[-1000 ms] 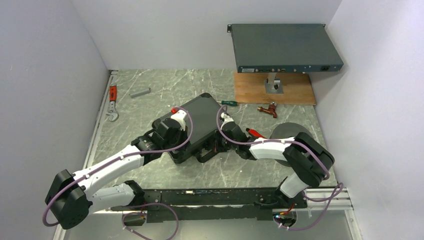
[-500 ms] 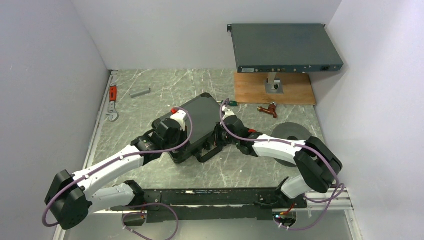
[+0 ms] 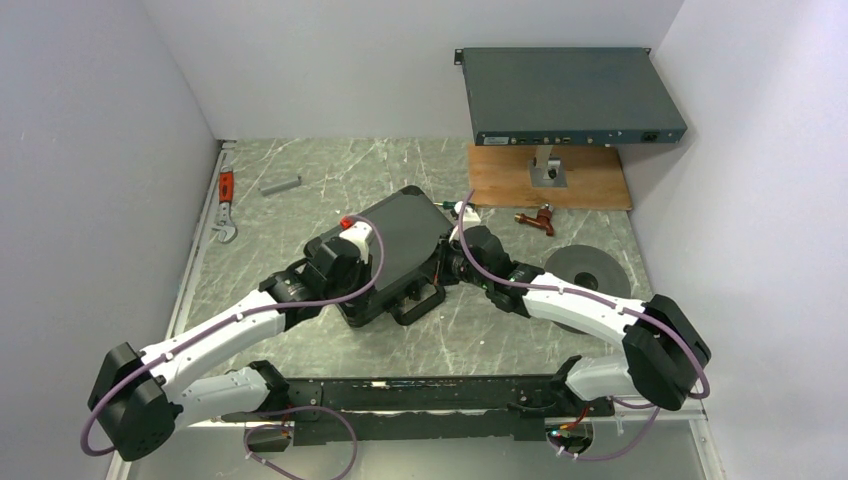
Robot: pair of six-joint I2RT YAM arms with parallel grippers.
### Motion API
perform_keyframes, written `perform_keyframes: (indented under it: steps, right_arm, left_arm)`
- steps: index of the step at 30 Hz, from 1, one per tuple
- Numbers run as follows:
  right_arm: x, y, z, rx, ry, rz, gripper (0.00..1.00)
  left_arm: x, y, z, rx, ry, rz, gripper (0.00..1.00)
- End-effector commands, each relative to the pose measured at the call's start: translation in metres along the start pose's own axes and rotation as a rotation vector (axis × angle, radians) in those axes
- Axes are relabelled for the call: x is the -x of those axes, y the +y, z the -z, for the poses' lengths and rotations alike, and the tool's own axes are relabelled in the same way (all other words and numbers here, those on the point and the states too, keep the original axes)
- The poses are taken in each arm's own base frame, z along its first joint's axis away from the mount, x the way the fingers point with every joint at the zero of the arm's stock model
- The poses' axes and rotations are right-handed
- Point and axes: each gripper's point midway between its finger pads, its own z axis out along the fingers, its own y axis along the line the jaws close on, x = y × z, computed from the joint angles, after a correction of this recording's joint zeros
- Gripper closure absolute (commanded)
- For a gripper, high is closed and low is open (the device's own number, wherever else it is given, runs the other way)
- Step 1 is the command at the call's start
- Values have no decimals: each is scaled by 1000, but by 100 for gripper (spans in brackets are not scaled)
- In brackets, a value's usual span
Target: Pack up texas hold em set
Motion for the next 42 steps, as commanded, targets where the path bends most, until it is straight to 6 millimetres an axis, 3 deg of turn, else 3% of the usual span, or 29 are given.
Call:
perform_keyframes:
  steps: [1,10,23,27,30,38,42]
  right_arm:
    - [20,8,6,2,-54,27,99]
    - [16,5,2,-2,-49,11,99]
    - [29,15,12,23,-82,48,95]
    - [40,22,22,41,-108,77,86]
    - [52,25,29,27,-148,94,71]
    - [75,37,51,40,-213,136,53]
    - [89,44,63,48,-258,172,33]
  left_arm:
    - [-40,8,16,30,173,-24,98]
    - [-23,5,29,29,124,-27,77]
    - [0,4,47,38,55,-44,64]
    - [16,8,61,65,4,-70,56]
    - [35,10,74,82,-60,-93,51]
    - [81,17,113,142,-208,-160,42]
    - [98,18,132,157,-274,-187,40]
